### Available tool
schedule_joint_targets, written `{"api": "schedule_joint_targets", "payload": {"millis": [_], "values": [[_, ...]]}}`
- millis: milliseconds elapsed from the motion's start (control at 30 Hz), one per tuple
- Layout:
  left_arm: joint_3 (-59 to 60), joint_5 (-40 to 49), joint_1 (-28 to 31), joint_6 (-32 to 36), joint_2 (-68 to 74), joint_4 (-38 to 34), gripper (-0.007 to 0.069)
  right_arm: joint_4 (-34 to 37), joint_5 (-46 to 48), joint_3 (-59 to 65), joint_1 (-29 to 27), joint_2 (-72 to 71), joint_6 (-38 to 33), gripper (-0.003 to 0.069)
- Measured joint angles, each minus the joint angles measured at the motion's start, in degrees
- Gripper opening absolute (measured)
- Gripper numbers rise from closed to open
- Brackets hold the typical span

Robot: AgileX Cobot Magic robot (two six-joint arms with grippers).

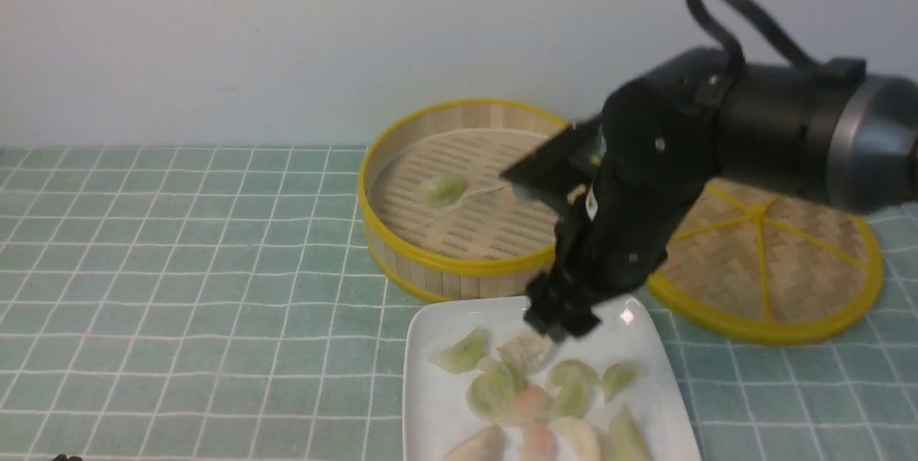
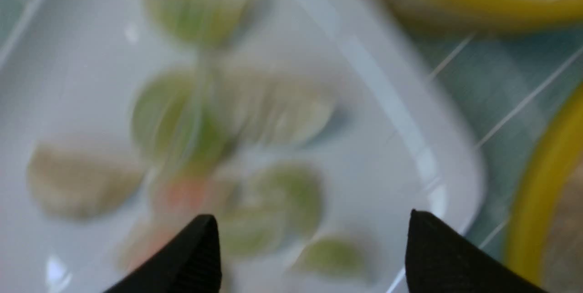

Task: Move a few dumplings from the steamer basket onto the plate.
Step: Use the right arm to grab a dumpling from inside the steamer

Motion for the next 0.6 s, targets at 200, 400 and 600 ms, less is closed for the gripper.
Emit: {"api": "schedule_joint_targets", "payload": {"millis": [200, 400, 600], "values": [[0.0, 0.0, 0.0, 0.0, 0.0, 0.0, -0.0006, 2.0, -0.2, -22.3, -5.8, 10.0, -5.2, 0.0461], [0.0, 0.0, 0.0, 0.0, 0.0, 0.0, -0.0006, 5.6, 6.1, -40.4, -7.0, 25.0, -12.6, 0.046], [0.0, 0.0, 0.0, 0.0, 0.0, 0.0, -0.0006, 1.0, 8.9, -54.1, -7.0, 39.4, -13.2, 0.046]]}}
